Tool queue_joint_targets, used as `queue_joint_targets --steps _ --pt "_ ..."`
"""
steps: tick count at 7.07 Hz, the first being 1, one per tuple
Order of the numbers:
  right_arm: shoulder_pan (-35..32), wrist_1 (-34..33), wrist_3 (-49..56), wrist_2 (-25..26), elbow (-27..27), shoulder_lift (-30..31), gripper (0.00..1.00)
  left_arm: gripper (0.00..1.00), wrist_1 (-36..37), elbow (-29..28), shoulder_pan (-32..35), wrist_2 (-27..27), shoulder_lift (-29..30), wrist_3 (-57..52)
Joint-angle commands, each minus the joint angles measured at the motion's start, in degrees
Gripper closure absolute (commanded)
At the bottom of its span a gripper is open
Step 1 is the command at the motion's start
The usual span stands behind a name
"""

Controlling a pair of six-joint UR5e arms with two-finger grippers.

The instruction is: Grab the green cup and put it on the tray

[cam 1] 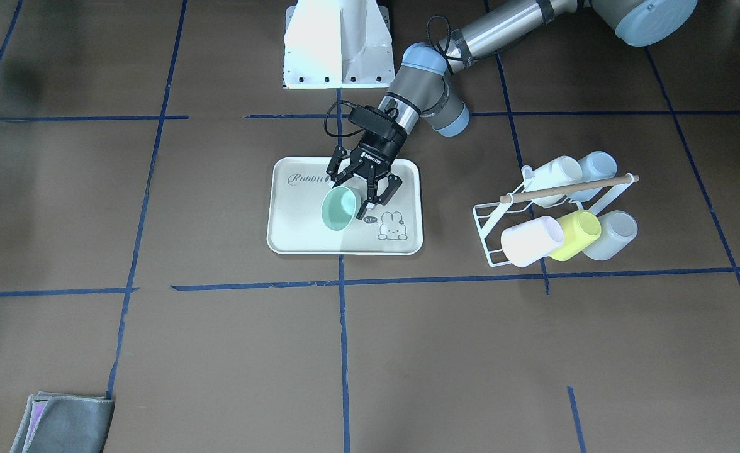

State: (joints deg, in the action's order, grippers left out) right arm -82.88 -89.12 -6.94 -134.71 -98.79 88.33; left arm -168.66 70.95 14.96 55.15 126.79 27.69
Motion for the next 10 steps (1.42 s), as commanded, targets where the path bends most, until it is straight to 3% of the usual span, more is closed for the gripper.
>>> queue_joint_targets --steps 1,2,5,6,8,10 --pt "0.00 0.00 0.00 -0.03 0.00 0.00 0.00 0.27 0.00 0.06 -0.02 -0.04 0.13 0.00" --pt "0.00 0.00 0.00 0.06 0.00 0.00 0.00 0.18 0.00 0.06 -0.02 -0.04 0.04 -0.09" --pt "0.00 0.00 0.00 -0.03 0.00 0.00 0.00 0.10 0.00 0.15 -0.02 -0.04 0.04 -0.09" --pt "0.00 0.00 0.00 -0.03 0.00 0.09 0.00 0.01 0.00 0.24 -0.02 -0.04 0.04 -0.26" --pt "0.00 0.00 0.00 0.06 0.00 0.09 0.00 0.01 0.00 1.11 -0.02 0.05 0.30 -0.09" --pt "0.00 0.00 0.09 -0.03 0.09 0.00 0.00 0.01 2.18 8.01 0.67 3.53 -0.04 -0.35"
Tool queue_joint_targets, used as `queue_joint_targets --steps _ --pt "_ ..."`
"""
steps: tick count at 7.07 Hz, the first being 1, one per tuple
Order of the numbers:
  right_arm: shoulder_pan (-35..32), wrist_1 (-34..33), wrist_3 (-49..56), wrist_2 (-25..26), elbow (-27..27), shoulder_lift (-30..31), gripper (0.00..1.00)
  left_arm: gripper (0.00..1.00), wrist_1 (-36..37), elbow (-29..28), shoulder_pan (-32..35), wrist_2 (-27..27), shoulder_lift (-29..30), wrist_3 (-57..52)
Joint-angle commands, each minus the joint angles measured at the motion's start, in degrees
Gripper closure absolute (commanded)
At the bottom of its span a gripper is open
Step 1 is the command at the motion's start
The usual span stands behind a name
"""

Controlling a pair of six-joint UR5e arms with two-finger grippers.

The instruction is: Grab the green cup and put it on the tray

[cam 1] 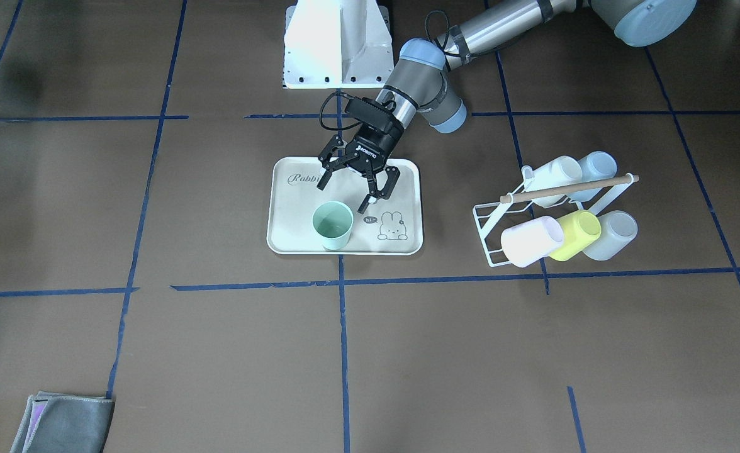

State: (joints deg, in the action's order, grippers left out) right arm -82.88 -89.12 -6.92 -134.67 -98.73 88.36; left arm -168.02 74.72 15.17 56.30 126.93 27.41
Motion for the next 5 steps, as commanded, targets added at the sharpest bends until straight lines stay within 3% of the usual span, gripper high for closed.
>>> queue_joint_targets --steps 1,2,4,5 --pt "-0.09 0.09 0.07 -0.07 -0.06 -0.03 0.00 0.01 7.38 9.34 1.09 3.37 -0.37 -0.07" --pt "-0.09 0.09 0.07 -0.07 -0.15 -0.12 0.00 0.01 12.92 14.78 2.57 4.95 -0.37 0.10" --pt "-0.26 0.09 0.15 -0.07 -0.24 -0.04 0.00 0.01 20.50 23.15 8.10 13.10 -3.50 2.02" --pt "-0.26 0.09 0.07 -0.07 -0.15 -0.03 0.00 0.00 22.45 25.10 12.74 19.66 -4.93 3.43"
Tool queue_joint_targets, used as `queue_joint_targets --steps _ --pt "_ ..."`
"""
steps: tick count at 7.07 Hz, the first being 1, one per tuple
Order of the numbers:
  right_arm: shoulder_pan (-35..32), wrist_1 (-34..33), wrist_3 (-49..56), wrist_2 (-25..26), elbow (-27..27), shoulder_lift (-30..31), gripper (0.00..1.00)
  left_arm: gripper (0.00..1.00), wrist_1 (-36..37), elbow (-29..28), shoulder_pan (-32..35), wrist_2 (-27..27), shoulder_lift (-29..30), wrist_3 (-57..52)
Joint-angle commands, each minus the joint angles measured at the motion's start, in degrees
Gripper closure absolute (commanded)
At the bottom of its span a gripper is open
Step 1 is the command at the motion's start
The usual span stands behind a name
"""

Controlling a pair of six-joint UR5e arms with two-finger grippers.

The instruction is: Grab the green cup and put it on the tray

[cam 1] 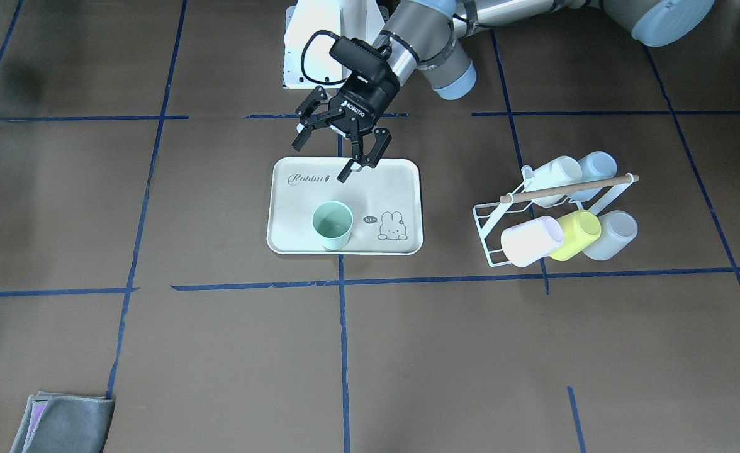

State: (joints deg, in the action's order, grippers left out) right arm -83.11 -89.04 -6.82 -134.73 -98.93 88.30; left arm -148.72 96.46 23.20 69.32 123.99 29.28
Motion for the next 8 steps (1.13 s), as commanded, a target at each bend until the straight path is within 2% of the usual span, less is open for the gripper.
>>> queue_joint_targets --steps 1,4,6,7,8 --pt "-0.12 0.00 0.05 0.00 -0.04 -0.06 0.00 0.00 5.69 4.17 10.75 14.97 -3.39 2.53" --pt "-0.21 0.00 0.05 -0.09 0.05 0.03 0.00 0.00 12.12 4.18 33.06 44.66 -8.04 9.54" --pt "-0.21 0.00 0.14 -1.67 0.14 0.21 0.00 0.00 20.09 2.87 51.59 69.68 -12.26 8.52" --pt "-0.21 0.00 0.31 -1.76 0.22 0.12 0.00 0.00 22.13 1.90 57.34 77.99 -17.32 8.08" --pt "-0.21 0.00 0.40 -1.76 0.23 0.12 0.00 0.00 22.15 1.89 60.27 78.33 -24.94 3.37"
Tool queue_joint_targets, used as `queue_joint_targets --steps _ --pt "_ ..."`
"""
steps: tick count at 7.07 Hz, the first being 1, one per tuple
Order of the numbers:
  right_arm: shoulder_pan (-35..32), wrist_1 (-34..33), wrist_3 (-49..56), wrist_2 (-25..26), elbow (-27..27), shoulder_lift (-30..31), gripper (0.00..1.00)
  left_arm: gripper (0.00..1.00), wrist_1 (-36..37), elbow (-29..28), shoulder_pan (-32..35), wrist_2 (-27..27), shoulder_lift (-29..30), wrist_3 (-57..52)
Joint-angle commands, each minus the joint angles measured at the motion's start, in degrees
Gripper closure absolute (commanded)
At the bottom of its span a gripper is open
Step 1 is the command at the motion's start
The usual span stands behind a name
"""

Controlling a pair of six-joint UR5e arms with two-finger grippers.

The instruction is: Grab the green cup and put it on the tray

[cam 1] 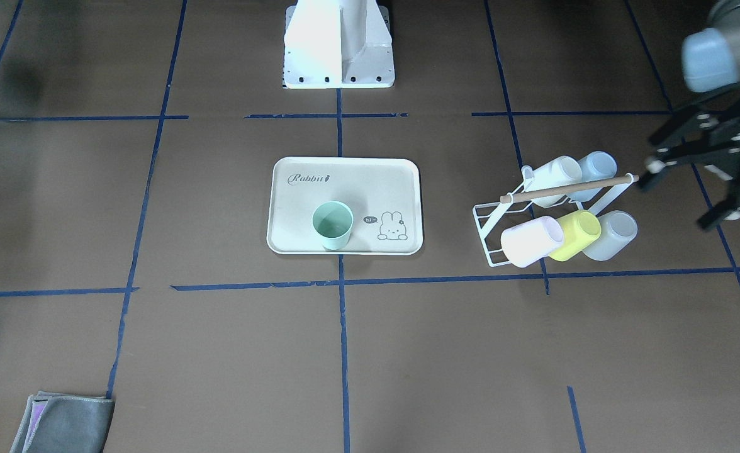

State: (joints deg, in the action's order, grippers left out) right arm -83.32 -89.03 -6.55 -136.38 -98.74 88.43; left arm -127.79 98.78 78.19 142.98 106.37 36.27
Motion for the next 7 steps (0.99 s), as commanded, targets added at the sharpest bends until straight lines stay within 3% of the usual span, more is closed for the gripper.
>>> queue_joint_targets --steps 1,3,4,5,7 --pt "0.00 0.09 0.30 -0.12 0.03 -0.02 0.00 0.00 1.40 -2.78 6.52 2.85 -14.63 -13.23" --pt "0.00 0.09 -0.22 0.49 0.03 -0.90 0.00 0.00 9.69 -7.53 7.07 -7.57 -20.03 -28.72" --pt "0.09 0.09 -0.31 0.41 -0.23 -1.24 0.00 0.00 17.24 -7.28 7.15 -8.93 -20.24 -35.24" --pt "0.09 0.09 -0.31 0.41 0.21 -1.16 0.00 0.00 25.14 -7.02 7.32 -8.25 -19.45 -36.87" --pt "-0.09 -0.09 -0.31 0.24 1.17 -0.54 0.00 0.00 33.02 -6.76 7.58 -5.10 -19.36 -37.50"
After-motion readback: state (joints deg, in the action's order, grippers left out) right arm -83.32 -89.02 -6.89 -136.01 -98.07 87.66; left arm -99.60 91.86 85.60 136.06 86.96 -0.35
